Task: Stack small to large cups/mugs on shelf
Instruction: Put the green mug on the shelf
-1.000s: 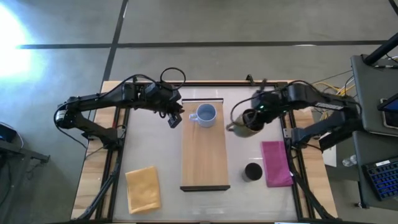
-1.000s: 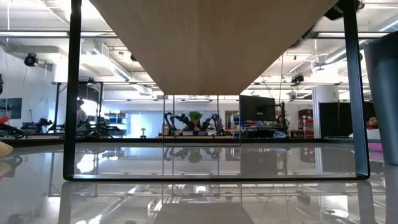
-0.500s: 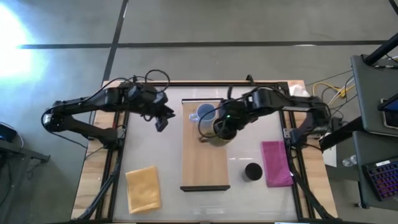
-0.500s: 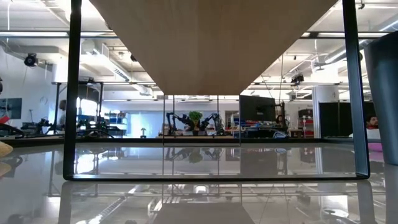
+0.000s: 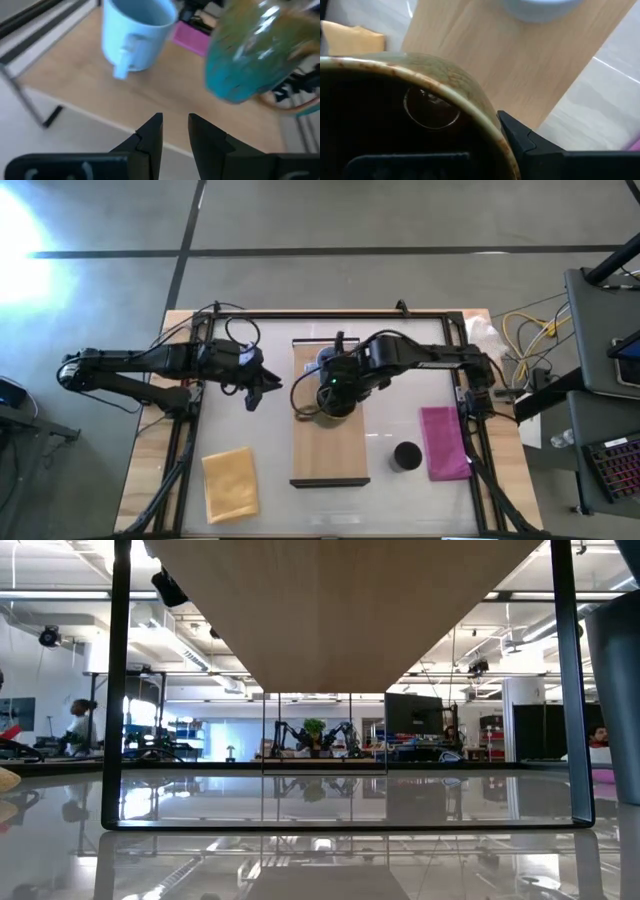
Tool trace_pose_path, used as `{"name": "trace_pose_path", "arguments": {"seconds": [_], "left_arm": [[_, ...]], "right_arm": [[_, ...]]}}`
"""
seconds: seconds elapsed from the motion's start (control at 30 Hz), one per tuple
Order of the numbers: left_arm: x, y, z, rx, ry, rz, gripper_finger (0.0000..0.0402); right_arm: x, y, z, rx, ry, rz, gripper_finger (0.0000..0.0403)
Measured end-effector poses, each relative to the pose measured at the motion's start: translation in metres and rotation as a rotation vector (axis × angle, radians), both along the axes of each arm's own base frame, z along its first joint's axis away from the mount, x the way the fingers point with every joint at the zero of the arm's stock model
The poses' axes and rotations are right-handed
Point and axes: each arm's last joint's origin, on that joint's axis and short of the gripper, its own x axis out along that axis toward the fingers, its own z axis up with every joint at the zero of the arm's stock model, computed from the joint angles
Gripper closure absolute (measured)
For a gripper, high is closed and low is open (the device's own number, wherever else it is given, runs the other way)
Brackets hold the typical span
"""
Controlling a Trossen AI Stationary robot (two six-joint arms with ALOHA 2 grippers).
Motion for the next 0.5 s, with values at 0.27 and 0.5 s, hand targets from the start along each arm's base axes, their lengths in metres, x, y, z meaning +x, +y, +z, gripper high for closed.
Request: {"name": "trace_pose_path", "arguments": {"seconds": [0.27, 0.5], "left_arm": [[0.009, -0.012, -0.001, -0.014, -0.017, -0.078, 0.0324], [0.020, -0.019, -0.005, -0.014, -0.020, -0.106, 0.0324]], "right_arm": [[-0.002, -0.002, -0.008, -0.056, 0.088, -0.060, 0.0372], [-0.004, -0.003, -0.007, -0.070, 0.087, -0.089, 0.0372]]}}
